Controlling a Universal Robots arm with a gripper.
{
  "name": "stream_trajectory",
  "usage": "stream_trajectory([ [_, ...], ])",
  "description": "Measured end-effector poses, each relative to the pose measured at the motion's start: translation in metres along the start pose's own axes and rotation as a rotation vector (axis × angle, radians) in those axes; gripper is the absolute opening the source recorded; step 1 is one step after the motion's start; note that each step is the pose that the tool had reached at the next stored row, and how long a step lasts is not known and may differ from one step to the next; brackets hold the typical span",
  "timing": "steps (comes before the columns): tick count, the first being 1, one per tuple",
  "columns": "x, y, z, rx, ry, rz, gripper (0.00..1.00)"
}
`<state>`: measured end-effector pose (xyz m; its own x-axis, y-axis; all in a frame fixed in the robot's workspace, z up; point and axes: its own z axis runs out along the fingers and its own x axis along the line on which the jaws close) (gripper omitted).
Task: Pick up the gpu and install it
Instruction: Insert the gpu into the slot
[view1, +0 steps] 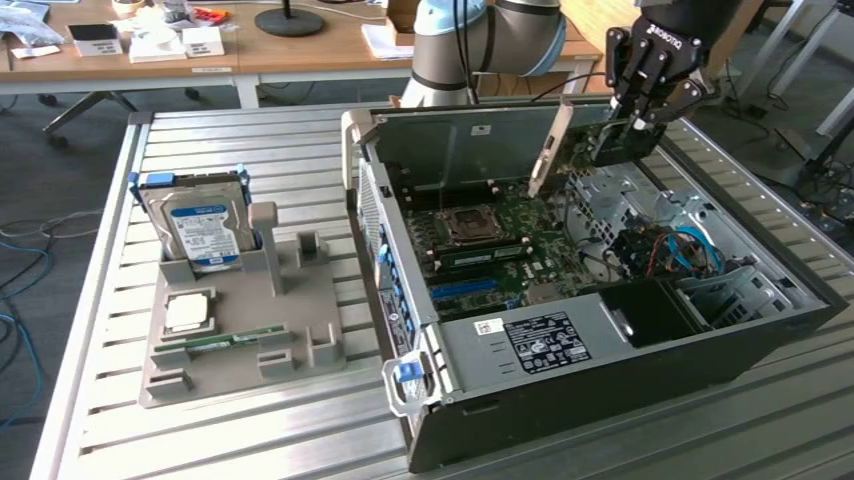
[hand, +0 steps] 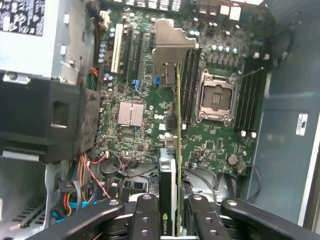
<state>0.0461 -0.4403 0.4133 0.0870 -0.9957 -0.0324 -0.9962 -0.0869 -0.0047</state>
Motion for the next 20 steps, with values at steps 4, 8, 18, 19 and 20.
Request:
stream_trajectory([
  [4, 0.000, 0.0042, 0.0004, 0.0009, -0.0002, 0.012, 0.27],
  [8, -0.001, 0.0114, 0.0013, 0.0016, 0.0000, 0.024, 0.27],
  [18, -0.001, 0.0151, 0.0032, 0.0046, 0.0005, 0.117, 0.27],
  [19, -0.001, 0.0162, 0.0033, 0.0047, 0.0003, 0.117, 0.27],
  [20, -0.001, 0.0182, 0.0034, 0.0047, 0.0002, 0.117, 0.27],
])
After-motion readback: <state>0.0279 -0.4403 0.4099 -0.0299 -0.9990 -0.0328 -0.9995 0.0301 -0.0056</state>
